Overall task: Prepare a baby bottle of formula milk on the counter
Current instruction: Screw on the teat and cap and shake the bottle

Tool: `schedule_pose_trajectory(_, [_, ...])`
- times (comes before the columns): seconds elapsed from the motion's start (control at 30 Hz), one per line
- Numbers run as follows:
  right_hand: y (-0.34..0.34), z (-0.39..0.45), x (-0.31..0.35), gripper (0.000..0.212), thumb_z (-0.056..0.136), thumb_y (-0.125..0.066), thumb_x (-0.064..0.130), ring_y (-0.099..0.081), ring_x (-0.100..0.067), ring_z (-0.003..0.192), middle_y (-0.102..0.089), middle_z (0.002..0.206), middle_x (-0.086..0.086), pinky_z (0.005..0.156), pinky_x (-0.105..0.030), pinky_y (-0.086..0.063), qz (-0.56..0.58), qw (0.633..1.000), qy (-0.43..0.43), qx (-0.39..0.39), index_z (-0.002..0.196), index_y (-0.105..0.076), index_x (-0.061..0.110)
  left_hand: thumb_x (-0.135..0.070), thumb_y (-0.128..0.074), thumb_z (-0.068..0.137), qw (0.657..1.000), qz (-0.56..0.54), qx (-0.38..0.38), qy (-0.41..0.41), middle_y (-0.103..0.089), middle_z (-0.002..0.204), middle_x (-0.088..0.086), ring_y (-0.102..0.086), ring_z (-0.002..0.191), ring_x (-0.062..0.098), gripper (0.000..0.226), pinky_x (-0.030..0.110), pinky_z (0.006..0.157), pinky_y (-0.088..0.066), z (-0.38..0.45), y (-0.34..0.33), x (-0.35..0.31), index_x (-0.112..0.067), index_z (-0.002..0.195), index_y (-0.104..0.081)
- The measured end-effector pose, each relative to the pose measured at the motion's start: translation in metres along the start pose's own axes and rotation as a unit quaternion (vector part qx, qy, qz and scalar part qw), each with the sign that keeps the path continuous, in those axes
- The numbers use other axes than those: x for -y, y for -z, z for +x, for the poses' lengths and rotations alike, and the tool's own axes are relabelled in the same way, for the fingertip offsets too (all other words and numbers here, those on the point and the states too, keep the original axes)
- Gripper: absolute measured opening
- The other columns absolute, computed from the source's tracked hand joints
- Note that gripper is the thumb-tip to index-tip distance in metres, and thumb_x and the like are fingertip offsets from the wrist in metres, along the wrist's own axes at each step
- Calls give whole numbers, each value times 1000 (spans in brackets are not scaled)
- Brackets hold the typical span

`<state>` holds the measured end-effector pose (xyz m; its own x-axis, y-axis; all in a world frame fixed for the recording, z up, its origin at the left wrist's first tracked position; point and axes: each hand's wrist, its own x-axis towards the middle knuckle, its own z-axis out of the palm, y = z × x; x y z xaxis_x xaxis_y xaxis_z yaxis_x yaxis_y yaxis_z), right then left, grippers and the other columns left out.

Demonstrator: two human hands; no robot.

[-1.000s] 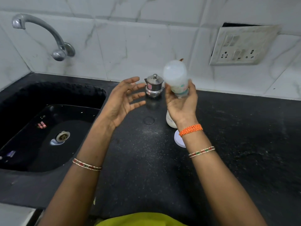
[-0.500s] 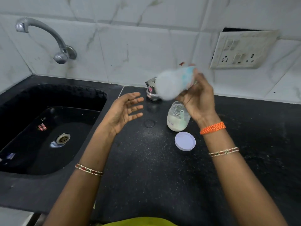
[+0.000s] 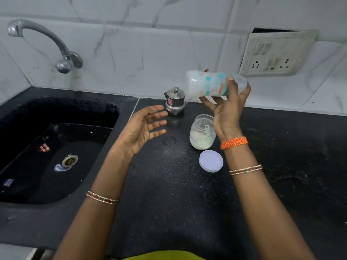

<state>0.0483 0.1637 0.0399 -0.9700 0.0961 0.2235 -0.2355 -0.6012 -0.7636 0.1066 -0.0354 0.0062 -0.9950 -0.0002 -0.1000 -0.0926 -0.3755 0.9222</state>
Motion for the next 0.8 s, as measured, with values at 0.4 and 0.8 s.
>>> schedule_pose_trajectory(0.4, [-7,-10,-13,51,86,-62,23,-68,-19,97,-56,110,2,62,-34,-57,-164,971,-48,169,130,-38,32,-27,-49,86,983,-103,114,103,-71,103,21,-72,86,23,45,31,67,-59,-8,-5,1,-1,123,-51])
schedule_pose_trajectory(0.8, [-33,-21,-25,55,91,-58,24,-59,-36,111,-54,133,-20,68,-45,-58,188,953,-202,-125,140,-39,8,-4,-55,89,985,-24,97,-143,-68,116,1,-65,104,19,30,29,81,-55,-19,-29,-19,-15,116,-62])
